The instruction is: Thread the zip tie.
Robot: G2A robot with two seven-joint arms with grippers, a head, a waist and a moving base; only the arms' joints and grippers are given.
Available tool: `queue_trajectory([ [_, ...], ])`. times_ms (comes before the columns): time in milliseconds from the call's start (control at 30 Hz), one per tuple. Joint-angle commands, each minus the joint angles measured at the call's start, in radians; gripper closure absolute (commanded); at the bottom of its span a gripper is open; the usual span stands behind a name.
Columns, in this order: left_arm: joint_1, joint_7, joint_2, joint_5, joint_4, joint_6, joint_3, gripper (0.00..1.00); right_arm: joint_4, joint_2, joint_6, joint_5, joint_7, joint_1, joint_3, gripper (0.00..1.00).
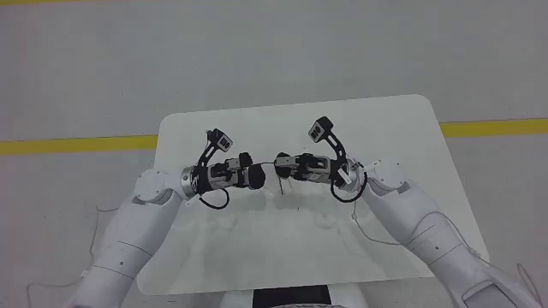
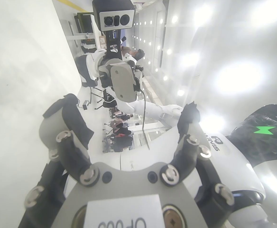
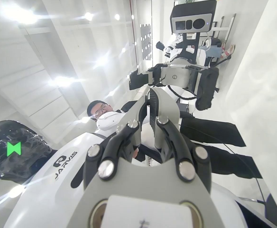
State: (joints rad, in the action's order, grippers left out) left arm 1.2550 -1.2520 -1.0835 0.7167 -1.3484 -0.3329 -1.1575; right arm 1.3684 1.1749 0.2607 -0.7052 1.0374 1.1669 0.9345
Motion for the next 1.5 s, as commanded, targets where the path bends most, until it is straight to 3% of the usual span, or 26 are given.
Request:
queue_trajectory([
  [0, 0.002, -0.001, 0.001, 0.006, -0.001, -0.002, 0.001, 0.00, 0.001, 0.003, -0.008, 0.020, -0.010, 0.000, -0.010, 1.00],
  [633, 0.011, -0.007, 0.010, 0.012, -0.014, 0.004, 0.010, 0.00, 0.006, 0.021, -0.043, 0.131, -0.071, -0.006, -0.053, 1.00],
  [767, 0.011, -0.007, 0.011, 0.010, -0.014, 0.006, 0.013, 0.12, 0.015, 0.017, -0.053, 0.162, -0.081, -0.001, -0.039, 1.00],
  [800, 0.011, -0.007, 0.012, 0.010, -0.014, 0.007, 0.014, 0.24, 0.018, 0.015, -0.056, 0.174, -0.084, 0.001, -0.035, 1.00],
  [933, 0.011, -0.004, 0.014, 0.007, -0.010, 0.009, 0.017, 0.51, 0.028, 0.011, -0.066, 0.198, -0.089, 0.009, -0.020, 1.00],
  [1467, 0.006, 0.001, 0.019, 0.006, -0.003, 0.016, 0.028, 0.65, 0.060, 0.000, -0.099, 0.235, -0.063, 0.023, 0.018, 1.00],
])
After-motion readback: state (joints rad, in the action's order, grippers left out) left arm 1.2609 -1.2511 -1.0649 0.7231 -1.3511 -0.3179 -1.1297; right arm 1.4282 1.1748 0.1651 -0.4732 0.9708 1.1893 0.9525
